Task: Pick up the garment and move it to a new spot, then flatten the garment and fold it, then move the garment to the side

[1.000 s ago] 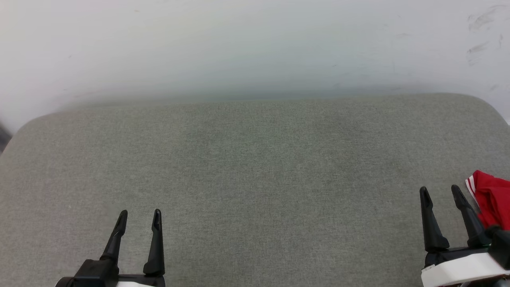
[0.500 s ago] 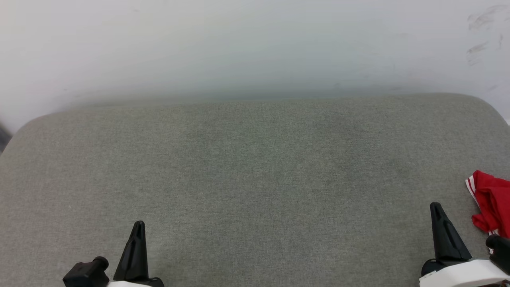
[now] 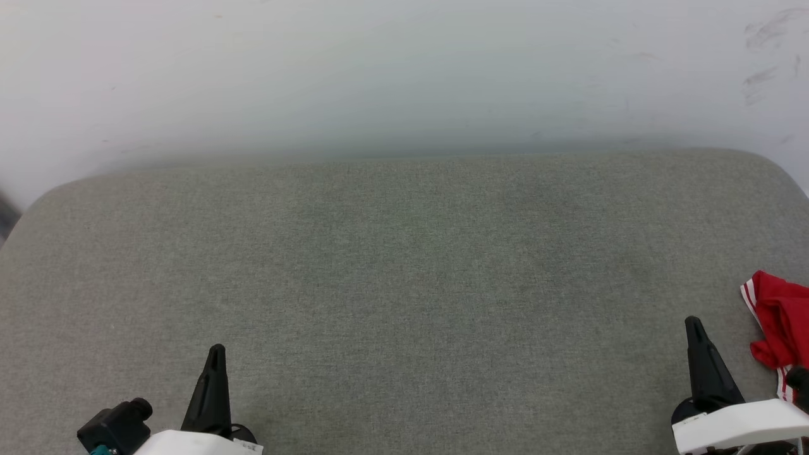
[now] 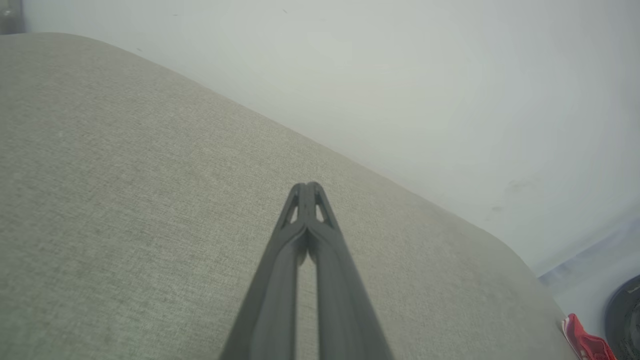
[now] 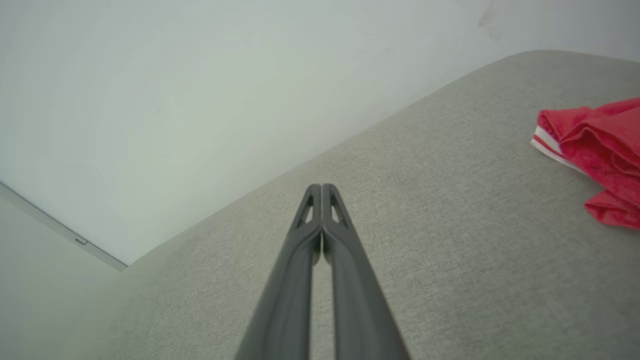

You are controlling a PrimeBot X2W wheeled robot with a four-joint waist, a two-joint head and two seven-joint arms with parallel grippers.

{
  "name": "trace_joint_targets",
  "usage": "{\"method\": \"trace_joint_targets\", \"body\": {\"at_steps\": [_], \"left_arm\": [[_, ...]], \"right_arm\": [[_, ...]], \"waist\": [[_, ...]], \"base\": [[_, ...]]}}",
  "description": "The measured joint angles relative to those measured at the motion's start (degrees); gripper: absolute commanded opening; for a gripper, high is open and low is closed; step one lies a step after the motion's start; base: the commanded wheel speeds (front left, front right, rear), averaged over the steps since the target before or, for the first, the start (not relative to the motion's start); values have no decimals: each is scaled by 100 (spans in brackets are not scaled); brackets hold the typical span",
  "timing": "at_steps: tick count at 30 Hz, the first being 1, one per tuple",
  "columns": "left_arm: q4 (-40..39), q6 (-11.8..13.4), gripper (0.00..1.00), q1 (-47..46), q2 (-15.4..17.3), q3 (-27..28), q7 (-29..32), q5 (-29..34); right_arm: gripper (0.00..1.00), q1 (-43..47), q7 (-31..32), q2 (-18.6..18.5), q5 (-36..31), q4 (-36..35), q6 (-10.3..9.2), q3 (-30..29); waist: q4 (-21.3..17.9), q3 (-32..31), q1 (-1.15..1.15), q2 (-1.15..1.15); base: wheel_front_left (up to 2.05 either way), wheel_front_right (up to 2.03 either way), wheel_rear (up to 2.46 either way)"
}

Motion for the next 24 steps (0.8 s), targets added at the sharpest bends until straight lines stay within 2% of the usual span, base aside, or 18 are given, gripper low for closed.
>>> {"method": "trace_joint_targets", "body": {"at_steps": [24], "left_arm": [[283,-45,0,-345,10,103,478,-1952]], "right_arm": [[0,-264,481,127,1788,151,-1,-135]], "waist": [[35,6,0,0]], "base": [[0,0,0]]}}
